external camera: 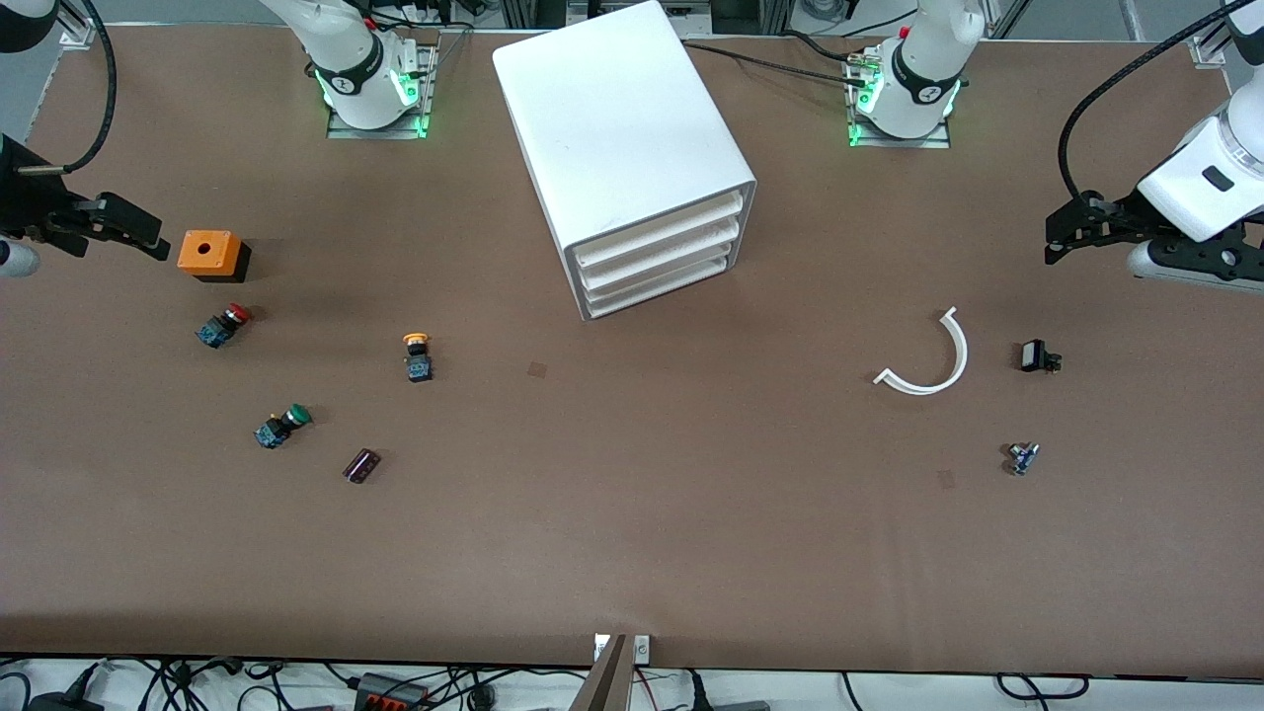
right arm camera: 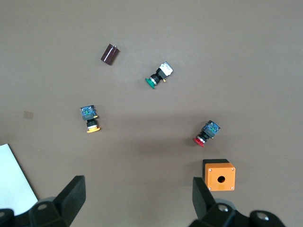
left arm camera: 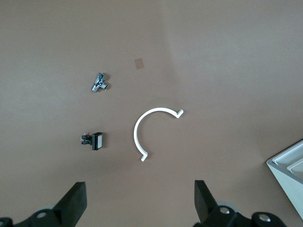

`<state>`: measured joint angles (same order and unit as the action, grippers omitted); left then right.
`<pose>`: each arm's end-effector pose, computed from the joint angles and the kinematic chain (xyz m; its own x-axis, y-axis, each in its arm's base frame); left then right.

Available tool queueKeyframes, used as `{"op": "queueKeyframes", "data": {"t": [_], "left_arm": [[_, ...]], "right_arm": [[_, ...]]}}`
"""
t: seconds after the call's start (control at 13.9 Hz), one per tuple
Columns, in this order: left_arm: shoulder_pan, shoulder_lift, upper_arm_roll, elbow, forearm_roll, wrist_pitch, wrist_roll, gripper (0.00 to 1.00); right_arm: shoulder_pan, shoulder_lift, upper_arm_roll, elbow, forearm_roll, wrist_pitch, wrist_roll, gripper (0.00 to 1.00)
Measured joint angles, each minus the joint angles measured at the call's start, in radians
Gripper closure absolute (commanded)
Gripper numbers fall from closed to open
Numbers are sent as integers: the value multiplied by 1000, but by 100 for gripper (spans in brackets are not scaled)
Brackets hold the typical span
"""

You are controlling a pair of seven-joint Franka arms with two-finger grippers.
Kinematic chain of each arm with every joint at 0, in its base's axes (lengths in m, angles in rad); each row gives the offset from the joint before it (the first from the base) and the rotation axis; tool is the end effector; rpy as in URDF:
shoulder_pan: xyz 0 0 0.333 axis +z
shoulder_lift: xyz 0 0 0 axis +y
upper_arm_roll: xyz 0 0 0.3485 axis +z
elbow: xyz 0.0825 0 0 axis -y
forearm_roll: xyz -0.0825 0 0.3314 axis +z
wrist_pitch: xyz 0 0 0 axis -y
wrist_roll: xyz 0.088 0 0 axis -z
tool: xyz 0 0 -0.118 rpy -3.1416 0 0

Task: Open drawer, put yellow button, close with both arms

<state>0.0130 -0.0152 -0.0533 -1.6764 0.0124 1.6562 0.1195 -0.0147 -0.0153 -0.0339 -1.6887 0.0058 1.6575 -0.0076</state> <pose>0.5017 -0.0191 0.6165 0.9871 -0.1601 -0.0066 -0.1602 -0.9870 -0.0125 0.5008 -0.0239 0.6115 0.9990 -0.0415 -0.0159 -0.0416 -0.9991 -0.0064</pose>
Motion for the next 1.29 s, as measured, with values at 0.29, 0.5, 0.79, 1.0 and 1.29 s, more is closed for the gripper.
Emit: {"op": "queueKeyframes", "data": {"t": [0.29,0.5,0.79,1.0,1.29], "left_arm": [[0,0,0,0,0,0,0,0],[0,-1,0,0,0,0,0,0],[0,-1,0,0,0,-8,0,0],[0,-1,0,0,0,-8,0,0],[-2,-1,-1,1,0,-11,0,0]], "right_arm": [[0,0,0,0,0,-1,0,0],[0,0,0,0,0,-1,0,0],[0,0,0,0,0,-1,0,0],[1,5,0,-1,0,-1,0,0],[12,18,2,-3,0,-1,-1,0]]}}
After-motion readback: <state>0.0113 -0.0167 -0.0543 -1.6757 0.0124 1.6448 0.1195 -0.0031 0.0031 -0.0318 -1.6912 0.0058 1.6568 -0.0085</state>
